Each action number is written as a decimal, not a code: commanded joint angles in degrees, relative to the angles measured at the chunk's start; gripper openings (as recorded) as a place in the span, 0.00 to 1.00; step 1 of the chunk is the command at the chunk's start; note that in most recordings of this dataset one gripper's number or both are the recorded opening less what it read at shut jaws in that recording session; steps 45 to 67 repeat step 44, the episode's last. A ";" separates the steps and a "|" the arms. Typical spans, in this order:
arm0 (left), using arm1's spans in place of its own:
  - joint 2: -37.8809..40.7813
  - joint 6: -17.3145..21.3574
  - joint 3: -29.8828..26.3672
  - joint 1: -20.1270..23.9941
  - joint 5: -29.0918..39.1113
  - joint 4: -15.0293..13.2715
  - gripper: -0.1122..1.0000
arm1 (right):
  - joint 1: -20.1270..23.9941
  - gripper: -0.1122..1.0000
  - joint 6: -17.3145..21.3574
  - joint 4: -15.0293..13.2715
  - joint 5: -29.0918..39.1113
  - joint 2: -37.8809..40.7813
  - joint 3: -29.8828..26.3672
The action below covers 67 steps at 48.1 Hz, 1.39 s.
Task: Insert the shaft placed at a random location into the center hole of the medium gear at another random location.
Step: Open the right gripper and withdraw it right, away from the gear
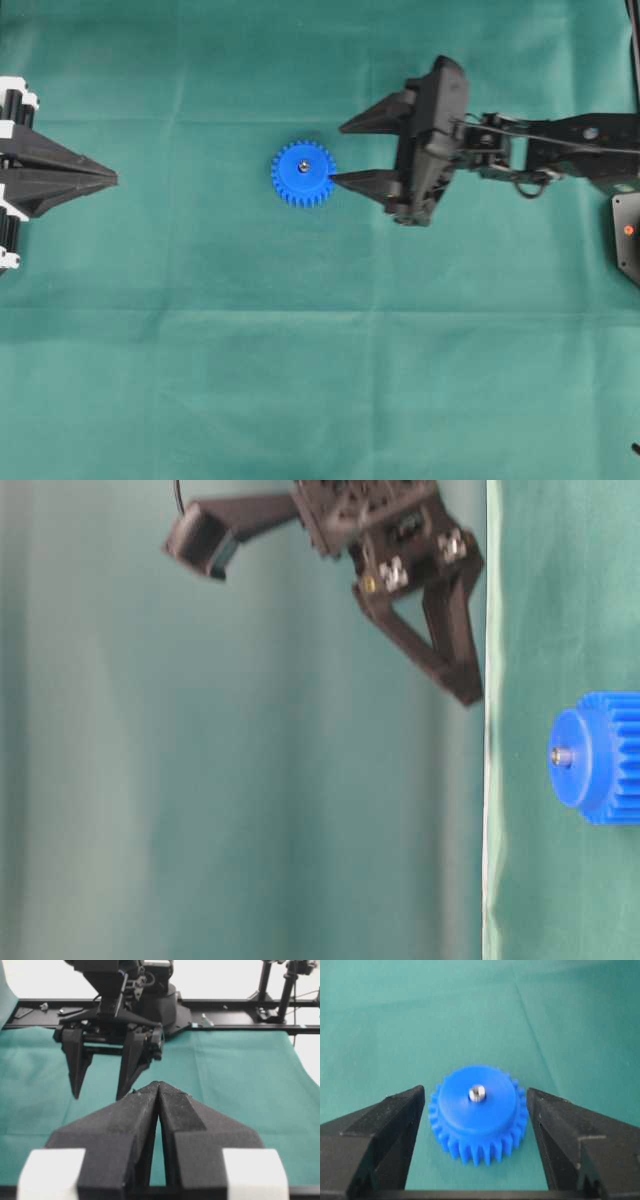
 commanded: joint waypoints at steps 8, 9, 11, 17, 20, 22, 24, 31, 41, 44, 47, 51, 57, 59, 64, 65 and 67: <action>0.44 0.00 -1.41 -0.18 -0.35 0.18 0.10 | 0.09 0.84 -0.62 0.18 -1.05 -8.53 5.27; 0.44 0.00 -1.41 -0.18 -0.35 0.18 0.10 | 0.09 0.84 -0.62 0.18 -1.05 -9.14 5.71; 0.44 0.00 -1.41 -0.09 -0.26 0.18 0.10 | 0.09 0.84 -0.62 0.18 -1.05 -10.28 6.68; 0.44 0.00 -1.41 -0.18 -0.35 0.18 0.10 | 0.09 0.83 -0.53 0.26 -1.05 -13.36 9.32; 0.44 0.00 -1.41 -0.18 -0.35 0.18 0.10 | 0.09 0.83 -0.53 0.18 -0.88 -14.68 10.37; 0.44 0.00 -1.41 -0.18 -0.26 0.18 0.10 | 0.09 0.83 -0.53 0.18 -0.79 -15.38 10.90; 0.44 0.00 -1.41 -0.18 -0.35 0.18 0.10 | 0.09 0.83 -0.53 0.18 -0.70 -15.91 11.34; 0.44 0.00 -1.41 -0.18 -0.26 0.18 0.10 | 0.09 0.84 -0.53 0.18 -0.62 -17.14 12.22; 0.44 -0.09 -1.41 -0.18 -0.35 0.18 0.10 | 0.09 0.83 -0.53 0.18 -0.53 -17.14 12.22; 0.44 -0.09 -1.41 -0.18 -0.26 0.18 0.10 | 0.09 0.83 -0.53 0.18 -0.53 -17.14 12.22; 0.44 -0.09 -1.41 -0.18 -0.26 0.18 0.10 | 0.09 0.83 -0.53 0.18 -0.53 -17.14 12.22; 0.44 -0.09 -1.41 -0.18 -0.26 0.18 0.10 | 0.09 0.83 -0.53 0.18 -0.53 -17.14 12.22; 0.44 -0.09 -1.41 -0.18 -0.26 0.18 0.10 | 0.09 0.83 -0.53 0.18 -0.53 -17.14 12.22; 0.44 -0.09 -1.41 -0.18 -0.26 0.18 0.10 | 0.09 0.83 -0.53 0.18 -0.53 -17.14 12.22; 0.44 -0.09 -1.41 -0.18 -0.26 0.18 0.10 | 0.09 0.83 -0.53 0.18 -0.53 -17.14 12.22; 0.44 -0.09 -1.41 -0.18 -0.26 0.18 0.10 | 0.09 0.83 -0.53 0.18 -0.53 -17.14 12.22; 0.44 -0.09 -1.41 -0.18 -0.26 0.18 0.10 | 0.09 0.83 -0.53 0.18 -0.53 -17.14 12.22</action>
